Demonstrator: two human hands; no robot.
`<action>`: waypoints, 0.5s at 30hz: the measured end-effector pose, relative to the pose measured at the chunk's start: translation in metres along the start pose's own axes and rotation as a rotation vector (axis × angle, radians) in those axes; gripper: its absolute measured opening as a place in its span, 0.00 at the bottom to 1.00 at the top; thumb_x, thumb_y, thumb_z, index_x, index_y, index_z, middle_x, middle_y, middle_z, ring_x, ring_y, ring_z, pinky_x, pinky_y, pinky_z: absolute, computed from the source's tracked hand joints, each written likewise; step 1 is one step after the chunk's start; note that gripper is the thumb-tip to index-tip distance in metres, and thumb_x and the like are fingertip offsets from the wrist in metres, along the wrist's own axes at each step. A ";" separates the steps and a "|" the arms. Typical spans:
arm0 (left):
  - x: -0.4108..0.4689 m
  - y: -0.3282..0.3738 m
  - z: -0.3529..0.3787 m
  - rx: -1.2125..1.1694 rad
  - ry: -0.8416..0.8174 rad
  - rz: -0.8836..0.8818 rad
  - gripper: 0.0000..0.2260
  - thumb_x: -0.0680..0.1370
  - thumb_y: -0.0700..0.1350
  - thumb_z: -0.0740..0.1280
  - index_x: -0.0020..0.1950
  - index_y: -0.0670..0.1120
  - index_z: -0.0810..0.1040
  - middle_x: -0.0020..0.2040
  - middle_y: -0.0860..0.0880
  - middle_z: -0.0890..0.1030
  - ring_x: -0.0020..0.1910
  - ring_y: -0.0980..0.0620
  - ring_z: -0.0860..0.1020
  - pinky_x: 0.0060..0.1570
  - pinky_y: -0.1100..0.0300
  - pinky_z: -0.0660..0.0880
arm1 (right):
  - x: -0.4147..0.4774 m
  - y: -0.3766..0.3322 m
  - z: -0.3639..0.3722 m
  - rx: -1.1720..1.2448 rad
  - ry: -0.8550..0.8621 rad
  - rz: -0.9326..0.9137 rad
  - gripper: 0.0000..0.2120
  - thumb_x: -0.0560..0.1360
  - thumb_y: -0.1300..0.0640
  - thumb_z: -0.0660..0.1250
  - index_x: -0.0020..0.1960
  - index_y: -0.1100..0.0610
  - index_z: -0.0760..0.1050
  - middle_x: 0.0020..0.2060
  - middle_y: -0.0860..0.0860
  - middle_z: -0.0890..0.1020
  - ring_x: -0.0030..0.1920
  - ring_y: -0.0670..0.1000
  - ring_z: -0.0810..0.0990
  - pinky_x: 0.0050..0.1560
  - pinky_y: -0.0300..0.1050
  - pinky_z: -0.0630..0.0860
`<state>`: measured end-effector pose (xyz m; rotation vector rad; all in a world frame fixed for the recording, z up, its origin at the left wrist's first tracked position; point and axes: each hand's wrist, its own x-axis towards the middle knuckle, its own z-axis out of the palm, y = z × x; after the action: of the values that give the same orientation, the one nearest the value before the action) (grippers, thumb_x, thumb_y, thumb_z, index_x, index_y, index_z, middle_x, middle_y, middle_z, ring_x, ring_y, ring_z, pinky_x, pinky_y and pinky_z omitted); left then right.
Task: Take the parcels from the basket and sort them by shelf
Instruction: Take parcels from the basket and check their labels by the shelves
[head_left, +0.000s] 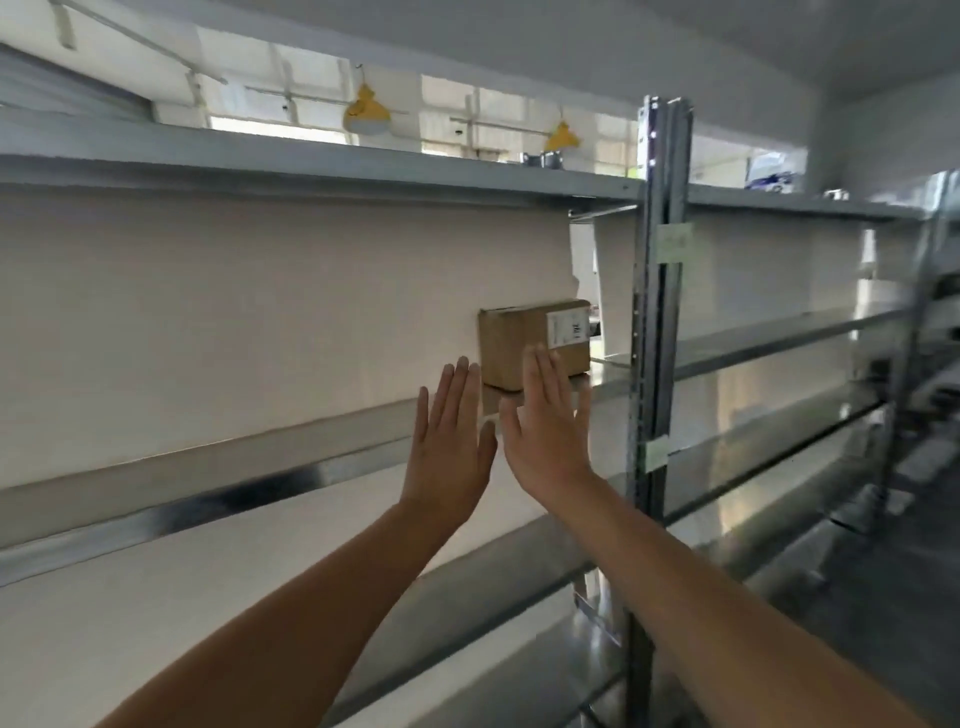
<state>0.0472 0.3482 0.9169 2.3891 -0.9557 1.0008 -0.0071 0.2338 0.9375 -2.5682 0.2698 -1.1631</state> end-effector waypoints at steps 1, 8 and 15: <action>0.005 0.017 0.012 -0.048 -0.008 0.033 0.26 0.85 0.51 0.48 0.81 0.45 0.44 0.81 0.50 0.43 0.79 0.55 0.38 0.77 0.53 0.37 | -0.004 0.022 -0.008 -0.034 0.003 0.037 0.30 0.83 0.49 0.50 0.80 0.53 0.40 0.80 0.48 0.44 0.79 0.47 0.39 0.77 0.57 0.36; 0.021 0.123 0.086 -0.310 -0.073 0.243 0.26 0.84 0.47 0.52 0.80 0.42 0.48 0.81 0.47 0.48 0.80 0.52 0.43 0.78 0.50 0.40 | -0.037 0.147 -0.065 -0.303 0.042 0.284 0.30 0.83 0.49 0.50 0.80 0.55 0.42 0.80 0.50 0.46 0.79 0.49 0.41 0.74 0.56 0.34; 0.012 0.194 0.188 -0.497 -0.227 0.398 0.27 0.83 0.45 0.53 0.80 0.41 0.50 0.81 0.44 0.51 0.80 0.47 0.47 0.78 0.47 0.41 | -0.088 0.249 -0.079 -0.503 0.005 0.569 0.31 0.82 0.49 0.51 0.81 0.56 0.44 0.80 0.50 0.48 0.79 0.50 0.43 0.76 0.59 0.38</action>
<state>0.0049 0.1018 0.8140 1.9554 -1.5957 0.5236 -0.1352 0.0107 0.8371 -2.5899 1.3401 -0.9622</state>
